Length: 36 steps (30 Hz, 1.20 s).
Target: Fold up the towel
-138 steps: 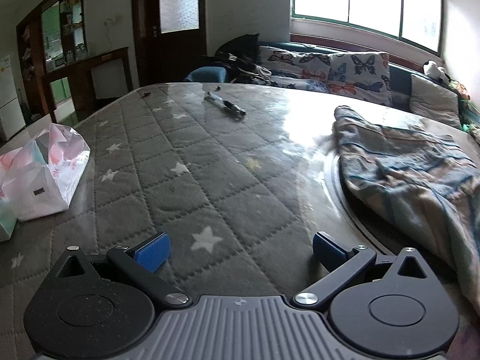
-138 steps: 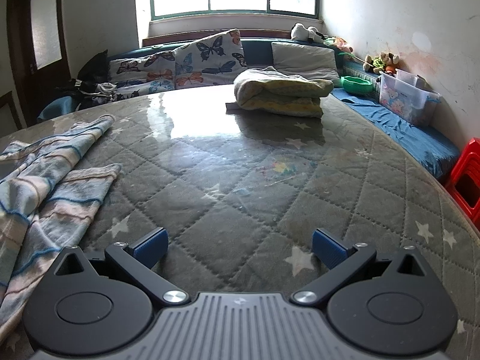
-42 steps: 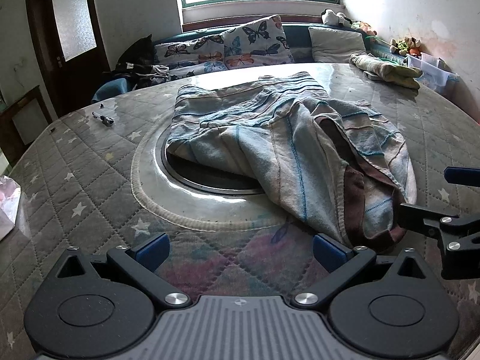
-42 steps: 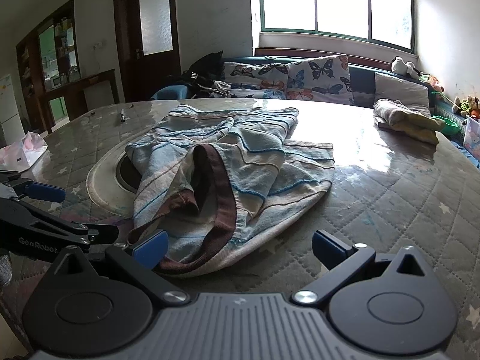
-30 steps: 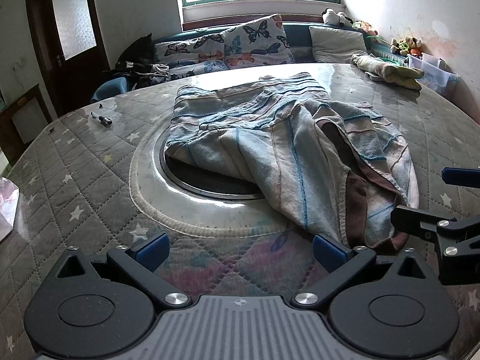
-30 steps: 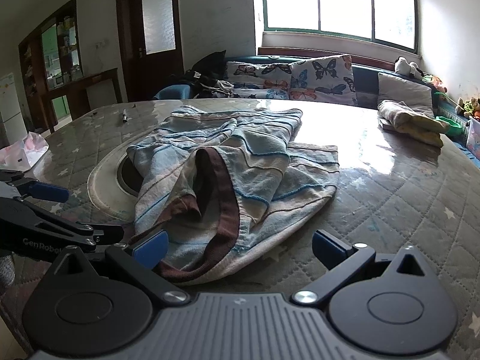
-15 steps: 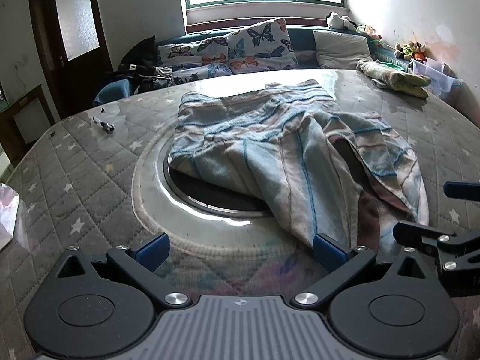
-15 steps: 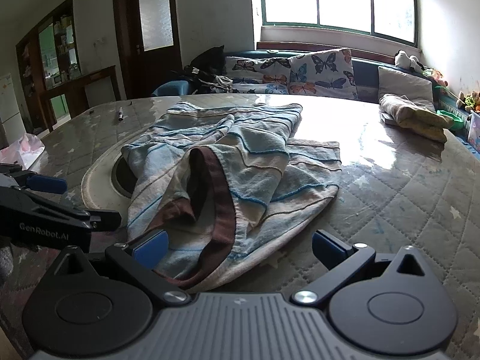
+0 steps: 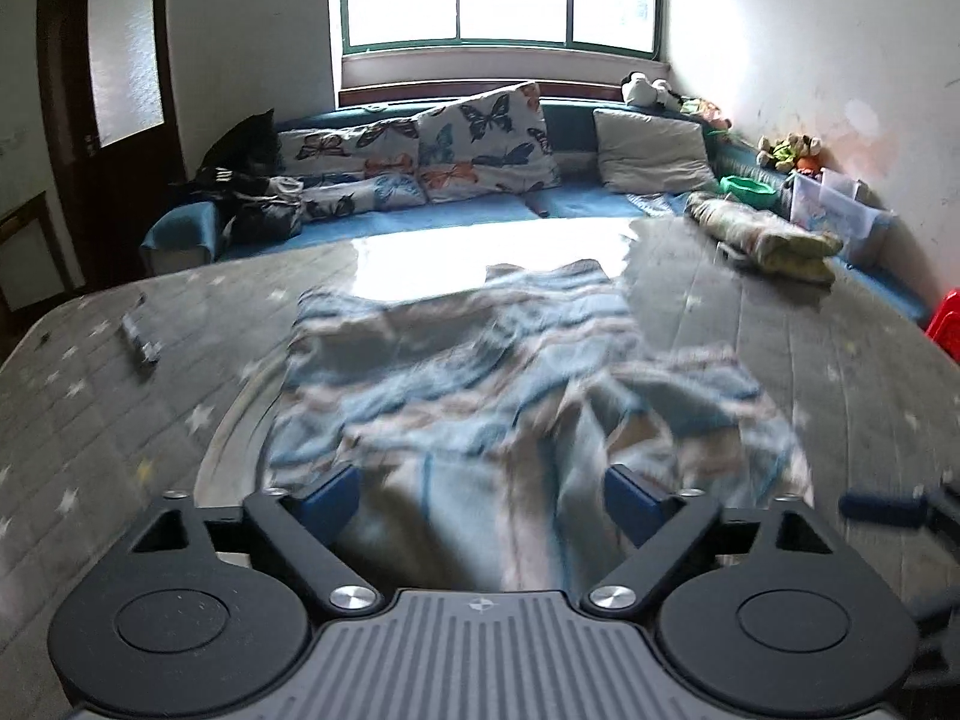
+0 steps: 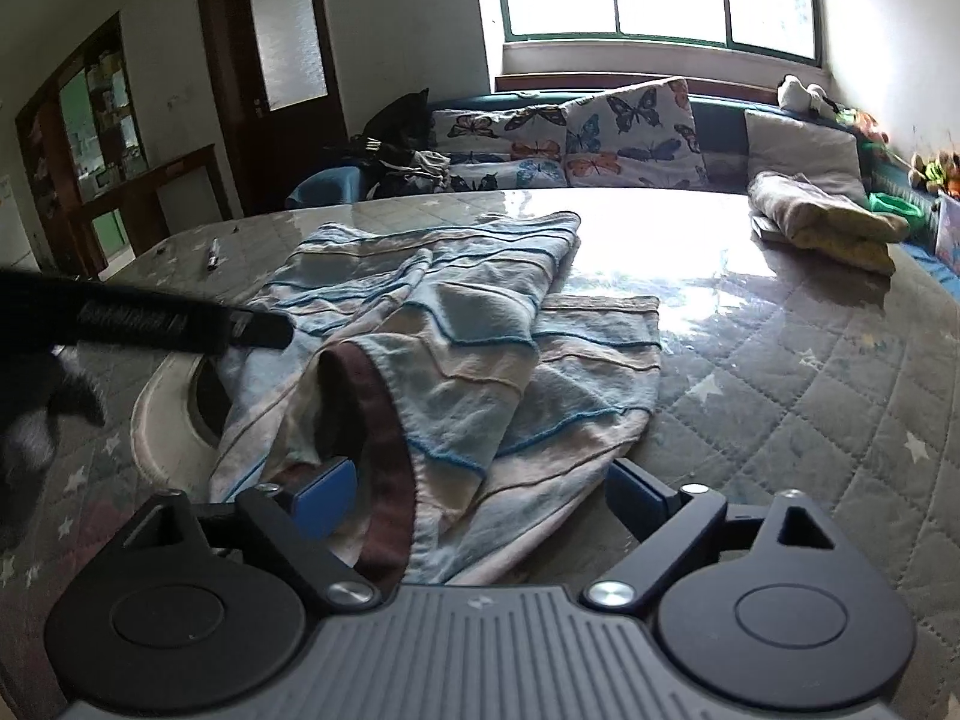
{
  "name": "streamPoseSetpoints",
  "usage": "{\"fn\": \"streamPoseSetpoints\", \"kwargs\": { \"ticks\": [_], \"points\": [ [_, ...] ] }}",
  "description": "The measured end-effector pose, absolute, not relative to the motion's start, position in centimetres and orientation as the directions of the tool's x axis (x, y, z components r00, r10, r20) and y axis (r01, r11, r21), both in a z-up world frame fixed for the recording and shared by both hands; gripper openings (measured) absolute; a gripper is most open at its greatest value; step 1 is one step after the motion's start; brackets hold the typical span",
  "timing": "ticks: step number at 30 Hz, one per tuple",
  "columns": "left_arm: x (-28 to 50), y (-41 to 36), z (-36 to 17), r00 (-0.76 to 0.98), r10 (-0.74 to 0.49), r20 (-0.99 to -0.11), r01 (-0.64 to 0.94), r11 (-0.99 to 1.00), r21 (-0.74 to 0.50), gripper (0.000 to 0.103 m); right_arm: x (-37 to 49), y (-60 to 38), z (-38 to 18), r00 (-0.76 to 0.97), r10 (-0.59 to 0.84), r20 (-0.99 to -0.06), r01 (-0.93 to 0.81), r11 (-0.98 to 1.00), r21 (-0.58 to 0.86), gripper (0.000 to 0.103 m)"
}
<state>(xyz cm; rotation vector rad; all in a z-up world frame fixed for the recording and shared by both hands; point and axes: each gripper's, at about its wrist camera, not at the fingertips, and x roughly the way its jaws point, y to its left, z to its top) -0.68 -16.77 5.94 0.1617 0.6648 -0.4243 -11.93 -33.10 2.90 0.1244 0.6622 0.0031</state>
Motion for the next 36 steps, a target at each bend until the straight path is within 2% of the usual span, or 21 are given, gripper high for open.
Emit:
{"fn": "streamPoseSetpoints", "kwargs": {
  "ticks": [3, 6, 8, 11, 13, 14, 16, 21, 27, 34, 35, 36],
  "points": [
    [1.3, -18.1, 5.8, 0.676, -0.358, -0.643, 0.455, 0.890, -0.017, 0.072, -11.2, -34.0, 2.9, 0.787, 0.045, -0.615, 0.051, 0.989, 0.138, 0.084],
    [2.8, -19.1, 5.2, 0.646, -0.376, -0.664, 0.478, 0.878, -0.032, 0.061, -10.1, -35.1, 3.2, 0.785, 0.055, -0.618, 0.058, 0.985, 0.161, 0.074],
    [3.4, -19.5, 4.7, 0.626, -0.388, -0.676, 0.493, 0.869, -0.041, 0.058, -9.3, -35.7, 3.4, 0.785, 0.060, -0.617, 0.059, 0.984, 0.170, 0.071],
    [4.4, -20.0, 3.9, 0.595, -0.404, -0.694, 0.516, 0.855, -0.056, 0.042, -8.0, -36.2, 3.5, 0.785, 0.062, -0.616, 0.060, 0.983, 0.176, 0.064],
    [5.0, -20.3, 3.4, 0.574, -0.415, -0.706, 0.530, 0.845, -0.066, 0.024, -7.0, -36.5, 3.6, 0.783, 0.071, -0.618, 0.056, 0.981, 0.185, 0.057],
    [5.3, -20.4, 3.2, 0.566, -0.420, -0.710, 0.536, 0.841, -0.070, 0.022, -6.5, -36.7, 3.5, 0.782, 0.079, -0.619, 0.053, 0.980, 0.192, 0.055],
    [5.1, -19.8, 3.3, 0.571, -0.428, -0.701, 0.532, 0.843, -0.081, 0.009, -5.5, -36.9, 3.5, 0.778, 0.095, -0.621, 0.046, 0.977, 0.207, 0.048],
    [4.4, -17.9, 4.3, 0.606, -0.427, -0.671, 0.499, 0.861, -0.098, 0.003, -3.2, -36.3, 2.6, 0.757, 0.131, -0.640, 0.027, 0.973, 0.231, 0.029],
    [3.5, -14.8, 5.1, 0.651, -0.394, -0.649, 0.424, 0.898, -0.120, 0.002, -4.2, -36.0, 3.3, 0.784, 0.111, -0.610, 0.039, 0.973, 0.227, 0.006],
    [3.2, -16.5, 5.4, 0.600, -0.455, -0.658, 0.479, 0.863, -0.160, 0.006, -4.7, -36.1, 4.1, 0.799, 0.092, -0.594, 0.061, 0.971, 0.233, 0.004],
    [3.1, -17.2, 5.3, 0.595, -0.462, -0.657, 0.496, 0.855, -0.152, 0.008, -4.7, -36.1, 4.0, 0.797, 0.091, -0.597, 0.063, 0.971, 0.233, 0.004],
    [3.1, -17.8, 5.2, 0.588, -0.463, -0.663, 0.507, 0.850, -0.144, 0.013, -4.7, -36.2, 4.0, 0.798, 0.089, -0.596, 0.066, 0.970, 0.234, 0.007]
  ]
}}
